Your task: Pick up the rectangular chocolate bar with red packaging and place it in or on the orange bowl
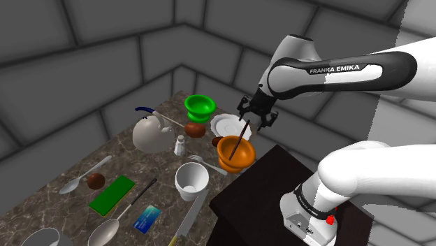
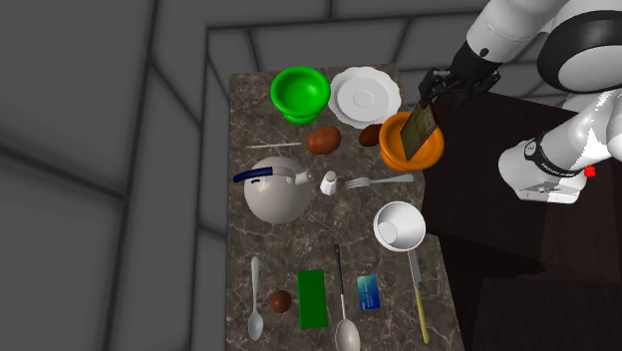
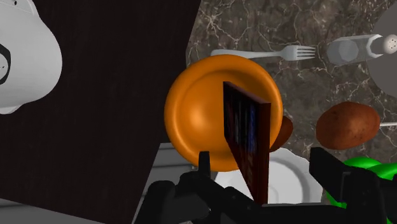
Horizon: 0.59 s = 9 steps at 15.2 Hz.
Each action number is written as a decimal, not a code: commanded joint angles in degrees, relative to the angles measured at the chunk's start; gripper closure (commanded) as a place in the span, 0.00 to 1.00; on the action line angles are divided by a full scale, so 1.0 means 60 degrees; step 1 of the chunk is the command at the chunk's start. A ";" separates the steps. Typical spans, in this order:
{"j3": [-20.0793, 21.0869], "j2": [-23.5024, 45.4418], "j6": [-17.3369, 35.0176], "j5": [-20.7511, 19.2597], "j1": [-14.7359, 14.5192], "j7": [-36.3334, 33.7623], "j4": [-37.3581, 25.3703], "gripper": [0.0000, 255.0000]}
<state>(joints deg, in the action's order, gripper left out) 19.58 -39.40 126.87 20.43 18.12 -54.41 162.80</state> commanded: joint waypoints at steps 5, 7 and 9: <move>-0.0196 -0.0463 -0.0849 -0.0194 0.0067 -0.0037 -0.0386 0.00; -0.0368 -0.0782 -0.1562 -0.0363 0.0127 -0.0067 -0.0778 0.00; -0.0369 -0.0782 -0.1562 -0.0364 0.0125 -0.0068 -0.0778 0.00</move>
<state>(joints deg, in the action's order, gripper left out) 17.60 -43.64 118.12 18.41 18.82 -54.90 158.23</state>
